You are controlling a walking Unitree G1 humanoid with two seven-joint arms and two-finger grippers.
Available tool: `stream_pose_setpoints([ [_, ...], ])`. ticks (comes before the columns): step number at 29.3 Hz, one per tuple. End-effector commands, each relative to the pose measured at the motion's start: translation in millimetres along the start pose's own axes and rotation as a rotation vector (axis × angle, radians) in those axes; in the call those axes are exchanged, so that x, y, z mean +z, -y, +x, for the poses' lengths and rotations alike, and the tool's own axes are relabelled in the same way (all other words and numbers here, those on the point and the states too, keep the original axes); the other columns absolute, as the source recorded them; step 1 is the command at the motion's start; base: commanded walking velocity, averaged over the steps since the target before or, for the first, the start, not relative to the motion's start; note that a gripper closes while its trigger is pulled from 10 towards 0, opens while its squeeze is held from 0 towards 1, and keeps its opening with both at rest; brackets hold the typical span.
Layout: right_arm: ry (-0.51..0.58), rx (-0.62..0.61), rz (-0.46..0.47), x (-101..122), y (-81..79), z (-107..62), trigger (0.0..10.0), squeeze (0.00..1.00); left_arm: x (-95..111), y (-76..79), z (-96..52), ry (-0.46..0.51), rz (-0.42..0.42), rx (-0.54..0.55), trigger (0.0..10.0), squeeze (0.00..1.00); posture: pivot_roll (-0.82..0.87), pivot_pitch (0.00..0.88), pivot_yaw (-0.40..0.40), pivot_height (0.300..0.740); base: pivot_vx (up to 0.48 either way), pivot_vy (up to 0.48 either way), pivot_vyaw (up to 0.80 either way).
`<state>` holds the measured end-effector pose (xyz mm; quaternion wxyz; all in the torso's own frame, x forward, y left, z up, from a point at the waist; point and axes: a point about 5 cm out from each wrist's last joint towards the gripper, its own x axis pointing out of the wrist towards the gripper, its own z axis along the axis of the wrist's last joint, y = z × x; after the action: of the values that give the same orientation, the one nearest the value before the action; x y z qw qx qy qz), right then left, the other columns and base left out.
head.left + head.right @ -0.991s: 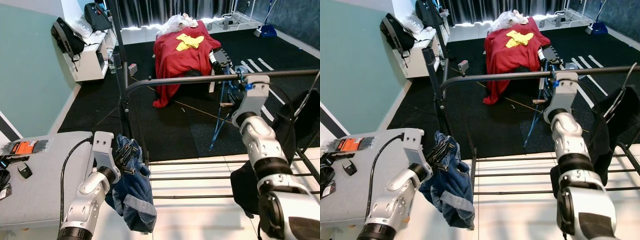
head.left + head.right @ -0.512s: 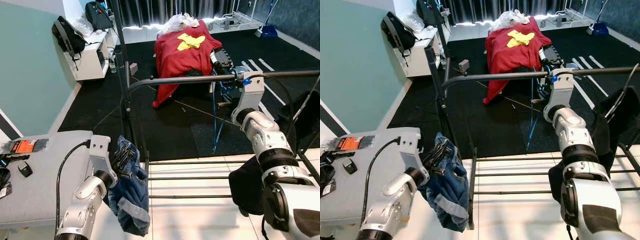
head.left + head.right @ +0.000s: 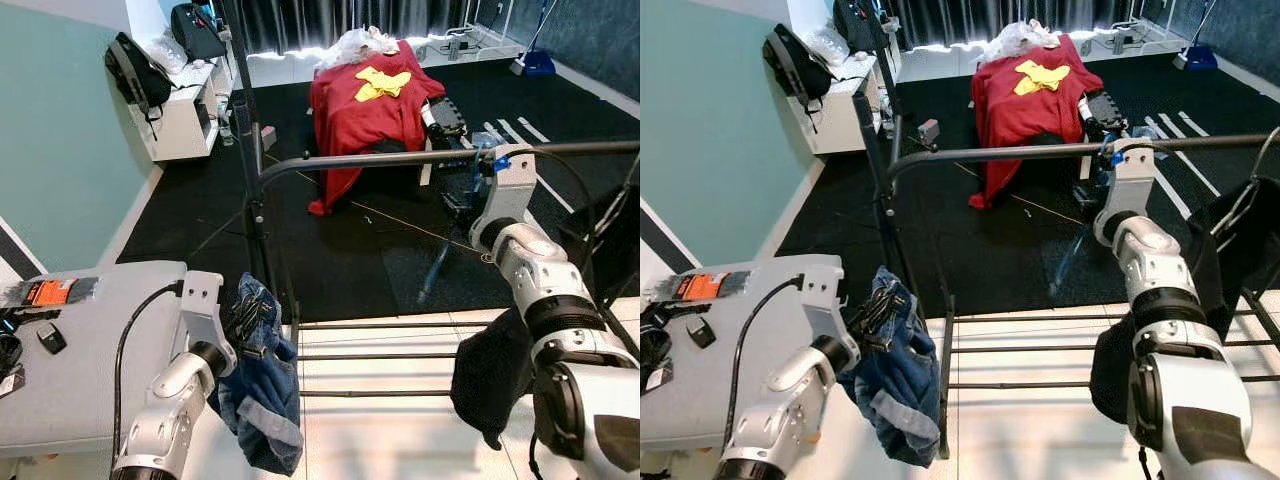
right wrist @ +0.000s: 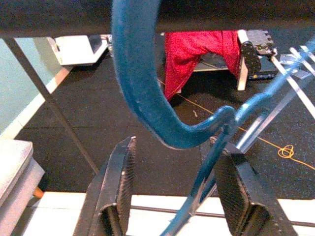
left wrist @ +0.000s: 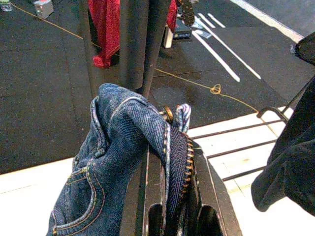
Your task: Hang hanger
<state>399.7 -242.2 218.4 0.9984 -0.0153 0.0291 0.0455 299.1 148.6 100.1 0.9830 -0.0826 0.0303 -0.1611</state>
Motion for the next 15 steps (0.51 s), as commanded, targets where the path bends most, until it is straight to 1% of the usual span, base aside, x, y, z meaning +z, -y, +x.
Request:
stream_pose_setpoints([
  [1, -0.024, 0.0, -0.001, -1.1, -1.9, 1.5, 10.0, 0.09, 9.5, 0.1, 1.2, 0.031, 0.014, -0.01, 10.0, 0.0, 0.1, 0.07, 0.104, 0.74, 0.0, 0.0, 0.0],
  [2, -0.024, -0.004, -0.011, -0.5, -2.0, 1.6, 10.0, 0.0, 9.9, 0.4, 1.1, 0.033, 0.013, -0.011, 10.0, 0.0, 0.1, 0.071, 0.104, 0.74, 0.0, 0.0, 0.0],
  [5, -0.023, 0.0, -0.025, 1.2, -3.5, 1.6, 10.0, 0.0, 11.2, -0.4, 0.5, 0.035, 0.015, -0.012, 10.0, 0.0, 0.1, 0.072, 0.104, 0.74, 0.0, 0.0, 0.0],
  [15, -0.057, 0.025, -0.012, -0.4, -4.4, -2.3, 10.0, 0.0, 13.2, -1.4, -0.8, 0.039, 0.016, -0.026, 10.0, 0.0, 0.1, 0.073, 0.106, 0.74, 0.0, 0.0, 0.0],
])
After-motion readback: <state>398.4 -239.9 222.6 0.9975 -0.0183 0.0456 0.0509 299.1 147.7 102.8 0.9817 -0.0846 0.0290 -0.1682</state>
